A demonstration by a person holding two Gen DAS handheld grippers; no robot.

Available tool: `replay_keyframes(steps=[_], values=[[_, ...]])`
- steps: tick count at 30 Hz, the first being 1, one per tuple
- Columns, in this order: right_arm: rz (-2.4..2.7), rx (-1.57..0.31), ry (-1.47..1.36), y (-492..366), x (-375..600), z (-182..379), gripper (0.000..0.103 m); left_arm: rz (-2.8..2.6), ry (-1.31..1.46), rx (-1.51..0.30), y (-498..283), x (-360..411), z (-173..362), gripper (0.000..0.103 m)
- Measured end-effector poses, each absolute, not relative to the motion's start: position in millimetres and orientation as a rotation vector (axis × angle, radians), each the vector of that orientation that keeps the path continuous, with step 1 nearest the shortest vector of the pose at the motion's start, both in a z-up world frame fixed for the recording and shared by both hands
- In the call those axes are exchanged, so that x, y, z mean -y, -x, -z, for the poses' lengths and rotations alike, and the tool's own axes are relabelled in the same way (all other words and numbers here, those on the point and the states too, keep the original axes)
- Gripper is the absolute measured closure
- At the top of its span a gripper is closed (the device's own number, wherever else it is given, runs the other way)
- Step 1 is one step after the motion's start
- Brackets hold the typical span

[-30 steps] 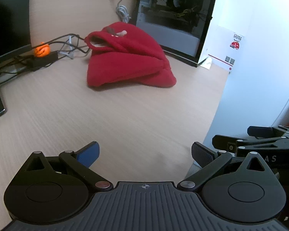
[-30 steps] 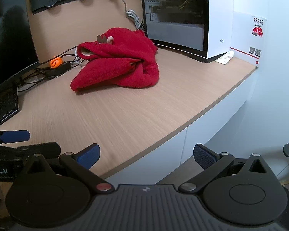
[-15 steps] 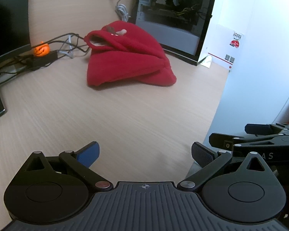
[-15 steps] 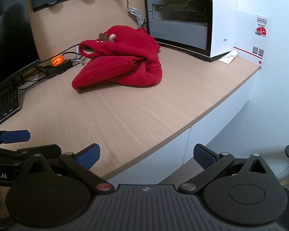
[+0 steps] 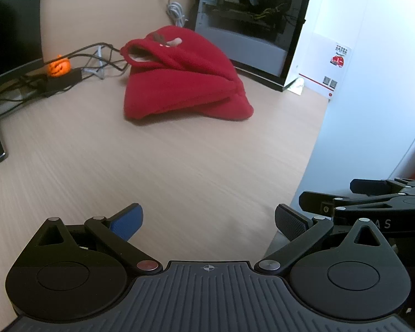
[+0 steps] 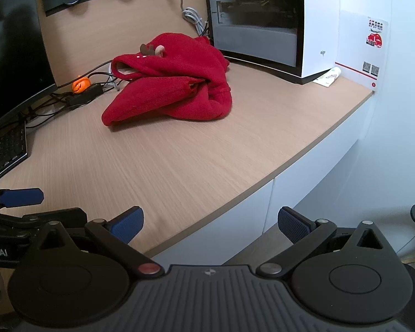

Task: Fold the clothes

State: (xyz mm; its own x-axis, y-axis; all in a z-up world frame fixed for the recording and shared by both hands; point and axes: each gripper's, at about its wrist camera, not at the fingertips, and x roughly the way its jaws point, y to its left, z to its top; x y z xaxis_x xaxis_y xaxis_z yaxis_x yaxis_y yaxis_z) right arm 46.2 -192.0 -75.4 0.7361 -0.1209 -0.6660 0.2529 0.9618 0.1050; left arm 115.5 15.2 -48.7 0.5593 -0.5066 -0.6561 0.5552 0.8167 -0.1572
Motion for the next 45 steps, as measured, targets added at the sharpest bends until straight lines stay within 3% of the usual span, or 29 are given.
replay_keyframes(steps=[45], values=[[0.223, -0.746, -0.173, -48.7, 196.1, 68.7, 0.0, 0.637, -0.041, -0.756, -118.5, -10.7, 45.3, 0.0]])
